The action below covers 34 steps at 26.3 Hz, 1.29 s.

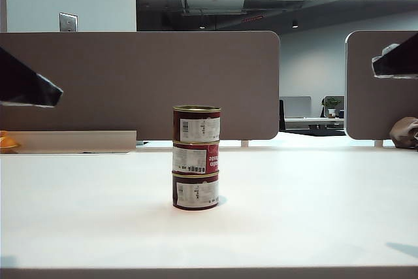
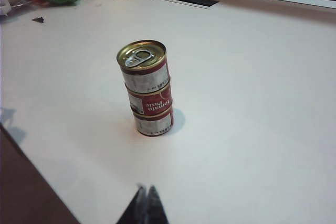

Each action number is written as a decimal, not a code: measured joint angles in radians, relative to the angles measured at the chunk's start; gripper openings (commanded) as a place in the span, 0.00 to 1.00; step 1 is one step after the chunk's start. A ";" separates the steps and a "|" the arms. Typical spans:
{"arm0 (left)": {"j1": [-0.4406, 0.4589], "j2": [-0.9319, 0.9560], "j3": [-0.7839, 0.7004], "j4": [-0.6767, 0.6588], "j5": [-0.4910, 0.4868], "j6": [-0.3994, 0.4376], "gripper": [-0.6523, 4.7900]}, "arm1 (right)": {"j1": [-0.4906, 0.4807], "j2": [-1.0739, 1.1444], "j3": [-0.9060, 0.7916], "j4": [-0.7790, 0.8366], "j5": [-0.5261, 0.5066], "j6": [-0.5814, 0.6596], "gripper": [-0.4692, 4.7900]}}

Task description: Pick up the cans one by one and stack them together.

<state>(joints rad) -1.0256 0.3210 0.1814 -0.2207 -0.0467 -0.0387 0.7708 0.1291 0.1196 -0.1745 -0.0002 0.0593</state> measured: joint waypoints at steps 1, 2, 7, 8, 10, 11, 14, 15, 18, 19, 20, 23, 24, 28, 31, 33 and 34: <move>0.000 0.000 0.000 0.000 0.000 0.000 0.11 | 0.000 -0.006 0.000 -0.001 0.000 0.000 0.09; 0.001 0.000 0.000 0.000 0.000 0.000 0.11 | -0.003 -0.011 0.000 0.001 0.000 0.000 0.09; 0.044 0.000 0.000 0.000 0.004 0.000 0.11 | -0.055 -0.029 0.000 0.001 0.000 0.000 0.09; 0.068 0.000 0.000 0.000 0.005 0.000 0.11 | -0.073 -0.029 0.000 0.001 -0.001 0.000 0.09; 0.118 0.000 0.000 0.000 0.005 0.000 0.11 | -0.116 -0.029 0.000 0.000 0.000 0.000 0.09; 0.148 -0.001 0.000 0.000 0.006 0.000 0.11 | -0.138 -0.029 0.000 0.000 0.000 0.000 0.09; 0.363 -0.014 0.000 0.000 0.005 0.000 0.11 | -0.259 -0.029 0.000 0.000 0.000 0.000 0.09; 0.407 -0.021 0.000 0.000 0.002 0.000 0.11 | -0.294 -0.029 0.000 0.000 0.000 0.000 0.09; 0.548 -0.056 0.000 -0.002 0.006 0.000 0.11 | -0.391 -0.029 0.000 0.000 0.000 0.000 0.09; 0.620 -0.086 0.000 -0.001 0.000 -0.001 0.11 | -0.443 -0.029 0.000 0.000 0.000 0.000 0.09; 0.647 -0.106 0.000 -0.001 -0.001 -0.001 0.11 | -0.472 -0.032 0.000 0.000 0.000 0.000 0.09; 0.722 -0.181 0.000 0.000 -0.008 -0.002 0.11 | -0.562 -0.068 0.000 -0.001 0.001 0.000 0.09; 0.726 -0.197 0.000 0.001 -0.009 -0.002 0.11 | -0.578 -0.079 0.000 -0.002 0.000 0.000 0.09; 0.724 -0.232 0.000 -0.001 -0.006 -0.003 0.11 | -0.624 -0.129 0.002 0.003 0.001 0.000 0.09; 0.724 -0.241 0.000 -0.001 -0.005 -0.003 0.11 | -0.629 -0.127 0.000 0.007 0.000 0.000 0.09; 0.724 -0.243 0.000 -0.002 -0.006 -0.003 0.11 | -0.629 -0.127 0.000 0.007 0.000 0.000 0.09; 0.724 -0.243 0.000 -0.002 -0.006 -0.003 0.11 | -0.629 -0.127 0.000 0.006 0.000 0.000 0.09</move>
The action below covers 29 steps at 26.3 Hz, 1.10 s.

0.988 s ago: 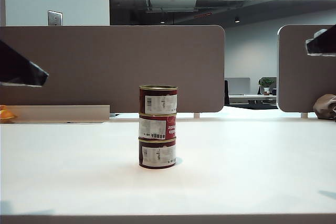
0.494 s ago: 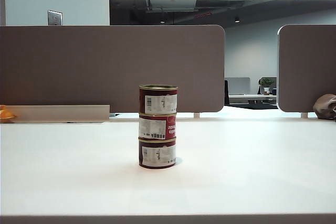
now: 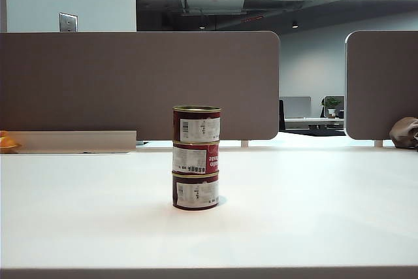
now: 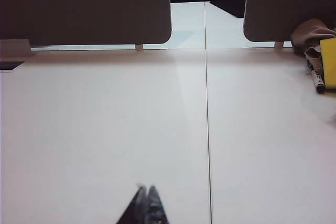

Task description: Pick up the cans one by one and stack them together.

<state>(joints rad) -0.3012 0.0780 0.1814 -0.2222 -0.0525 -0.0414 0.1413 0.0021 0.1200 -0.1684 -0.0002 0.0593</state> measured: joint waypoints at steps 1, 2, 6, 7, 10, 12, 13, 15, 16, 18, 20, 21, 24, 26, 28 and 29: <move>0.000 0.000 0.000 0.000 0.000 0.000 0.11 | 0.000 0.000 0.000 -0.001 0.000 0.000 0.09; 0.000 -0.001 0.000 0.000 0.000 0.000 0.11 | 0.000 0.000 0.000 -0.002 0.000 0.000 0.09; 0.020 -0.004 0.000 -0.002 0.008 0.000 0.11 | 0.000 0.000 0.000 -0.002 0.000 0.000 0.09; 0.037 -0.008 0.000 -0.004 0.010 0.000 0.11 | 0.000 0.000 0.000 -0.002 0.000 0.000 0.09; 0.092 -0.035 0.000 -0.010 0.011 0.000 0.11 | -0.001 0.000 0.000 -0.003 0.000 0.000 0.09; 0.143 -0.075 -0.001 -0.017 0.012 0.000 0.11 | -0.001 0.000 0.000 -0.003 0.000 0.000 0.09; 0.161 -0.077 0.000 -0.005 0.009 0.000 0.11 | -0.002 0.000 0.000 -0.003 0.000 0.000 0.09; 0.163 -0.072 0.000 -0.011 0.008 0.000 0.11 | -0.005 0.000 -0.005 -0.003 0.000 0.000 0.09; 0.162 -0.072 -0.001 -0.016 0.010 0.000 0.11 | -0.009 0.000 -0.010 -0.003 0.000 0.000 0.09; 0.162 -0.072 -0.001 -0.021 0.010 0.000 0.11 | -0.020 0.000 -0.025 -0.002 -0.001 0.000 0.09; 0.162 -0.072 -0.002 -0.021 0.010 0.000 0.11 | -0.029 0.000 -0.042 -0.005 -0.001 0.000 0.09; 0.162 -0.073 -0.005 -0.021 0.010 0.000 0.11 | -0.035 0.000 -0.051 -0.008 -0.001 0.000 0.09; 0.162 -0.072 -0.014 -0.021 0.011 0.000 0.11 | -0.051 0.000 -0.068 -0.009 -0.001 0.000 0.09; 0.162 -0.073 -0.023 -0.018 0.011 0.000 0.11 | -0.061 0.000 -0.087 -0.006 0.000 0.000 0.09; 0.162 -0.073 -0.039 -0.017 0.011 0.000 0.11 | -0.068 0.000 -0.104 -0.011 -0.001 0.000 0.09; 0.162 -0.073 -0.049 -0.020 0.011 0.000 0.11 | -0.070 0.000 -0.108 -0.017 0.000 0.000 0.09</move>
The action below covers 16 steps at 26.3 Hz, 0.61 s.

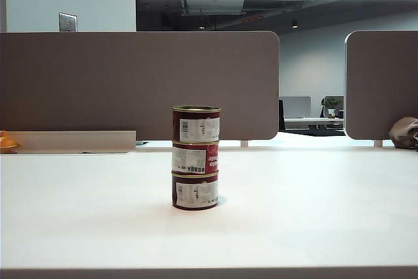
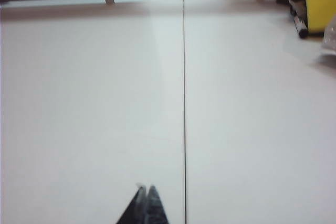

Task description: Pick up the cans one by one and stack them together.

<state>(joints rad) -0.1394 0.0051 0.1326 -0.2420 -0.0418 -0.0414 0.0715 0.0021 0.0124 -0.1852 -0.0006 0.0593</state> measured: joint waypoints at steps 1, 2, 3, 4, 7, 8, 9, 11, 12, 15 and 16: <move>0.000 0.000 -0.011 0.000 0.000 0.000 0.11 | -0.004 0.000 0.000 -0.003 0.000 0.000 0.09; 0.000 0.000 -0.030 -0.002 0.000 0.000 0.11 | -0.006 0.000 0.000 -0.008 0.000 0.000 0.09; 0.000 0.000 -0.042 0.000 0.000 0.000 0.11 | -0.006 0.000 0.000 -0.009 0.000 0.000 0.09; 0.000 0.000 -0.069 0.000 0.000 0.000 0.11 | -0.006 0.000 0.000 -0.009 0.000 0.000 0.09; 0.000 0.002 -0.109 0.019 0.002 0.000 0.11 | -0.006 0.000 0.000 -0.012 0.000 0.000 0.09; 0.000 -0.002 -0.110 0.031 0.001 0.000 0.11 | -0.006 0.000 0.000 -0.012 0.000 0.000 0.09; 0.000 0.000 -0.112 0.031 0.001 0.000 0.11 | -0.006 0.000 0.000 -0.011 0.000 0.000 0.09; 0.000 0.000 -0.112 0.031 0.001 0.000 0.11 | -0.006 0.000 0.000 -0.010 0.000 0.000 0.09; 0.000 0.000 -0.113 0.032 0.001 0.000 0.11 | -0.006 0.000 -0.001 -0.007 0.000 0.000 0.09; 0.000 0.000 -0.115 0.039 0.001 0.000 0.11 | -0.006 0.000 -0.005 0.004 0.000 0.000 0.09; 0.000 0.000 -0.116 0.041 0.001 0.000 0.11 | -0.006 0.000 -0.005 0.004 0.000 0.000 0.09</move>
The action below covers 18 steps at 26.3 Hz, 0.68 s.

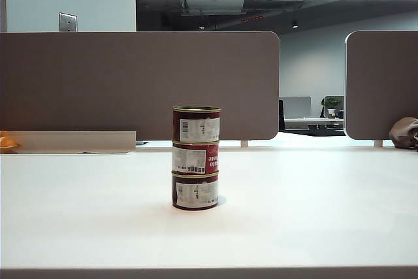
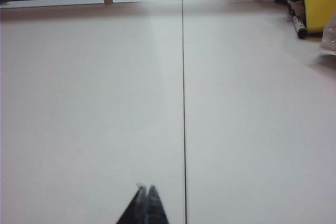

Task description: Pick up the cans one by one and stack them together.

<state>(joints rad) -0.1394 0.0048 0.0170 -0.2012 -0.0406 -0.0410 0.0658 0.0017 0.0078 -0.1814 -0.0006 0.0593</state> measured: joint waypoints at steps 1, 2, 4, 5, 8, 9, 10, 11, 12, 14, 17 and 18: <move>0.000 0.000 0.000 0.001 0.000 0.000 0.11 | 0.000 0.000 0.000 0.000 0.000 0.000 0.09; 0.000 0.000 -0.001 0.002 0.000 0.000 0.11 | 0.000 0.000 0.000 0.000 0.000 0.000 0.09; 0.000 0.000 -0.001 0.002 0.000 0.000 0.11 | 0.000 0.000 0.000 0.000 0.000 0.000 0.09; 0.000 0.000 -0.001 0.003 0.000 0.000 0.11 | 0.000 0.000 0.000 0.000 0.000 0.000 0.09; 0.034 0.000 -0.001 0.003 0.001 0.000 0.11 | 0.000 0.000 0.000 0.000 0.000 0.000 0.09; 0.056 0.000 -0.002 0.003 0.001 0.000 0.11 | 0.000 0.000 0.000 0.000 0.000 0.000 0.09; 0.091 0.000 -0.002 0.003 0.000 0.000 0.11 | 0.000 0.000 0.000 0.000 0.000 0.000 0.09; 0.107 0.000 -0.002 0.004 -0.001 0.000 0.11 | 0.000 0.000 0.000 0.000 0.000 0.000 0.09; 0.116 0.000 -0.002 0.004 0.000 0.000 0.11 | 0.000 0.000 0.000 0.000 0.000 0.000 0.09; 0.126 0.000 -0.002 0.004 0.000 0.000 0.11 | 0.000 0.000 0.000 0.000 0.000 0.000 0.09; 0.126 0.000 -0.002 0.004 0.000 0.000 0.11 | 0.000 0.000 0.000 0.000 0.000 0.000 0.09; 0.126 0.000 -0.002 0.004 0.000 0.000 0.11 | 0.000 0.000 0.000 0.000 0.000 0.000 0.09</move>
<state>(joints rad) -0.0139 0.0048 0.0147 -0.1970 -0.0406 -0.0410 0.0658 0.0017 0.0078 -0.1818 -0.0006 0.0593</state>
